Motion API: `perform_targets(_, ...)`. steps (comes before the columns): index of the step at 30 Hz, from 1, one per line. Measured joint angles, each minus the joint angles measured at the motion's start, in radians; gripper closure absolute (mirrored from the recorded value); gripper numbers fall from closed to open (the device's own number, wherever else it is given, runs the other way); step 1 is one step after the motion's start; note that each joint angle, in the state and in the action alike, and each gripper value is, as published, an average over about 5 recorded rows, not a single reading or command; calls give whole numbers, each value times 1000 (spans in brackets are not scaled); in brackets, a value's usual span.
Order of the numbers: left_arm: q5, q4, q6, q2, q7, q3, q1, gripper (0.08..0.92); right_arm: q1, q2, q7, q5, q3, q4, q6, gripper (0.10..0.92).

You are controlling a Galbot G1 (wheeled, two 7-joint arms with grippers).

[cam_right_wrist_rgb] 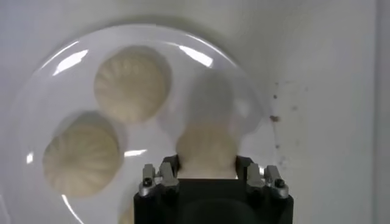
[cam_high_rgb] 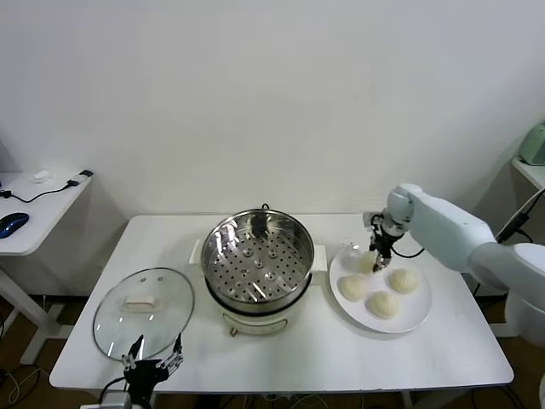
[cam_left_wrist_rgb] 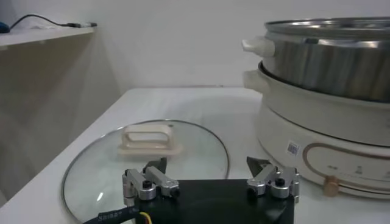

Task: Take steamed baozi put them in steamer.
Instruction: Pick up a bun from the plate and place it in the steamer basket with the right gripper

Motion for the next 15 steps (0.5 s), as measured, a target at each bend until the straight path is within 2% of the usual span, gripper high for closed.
perform_targets(8, 8, -10, -3, 7, 0, 11, 4, 177, 300, -5, -18, 152, -181, 225, 65, 414)
perform_targets(15, 12, -18, -2, 9, 1, 16, 0, 177, 486, 89, -8, 206, -265, 420, 205, 414)
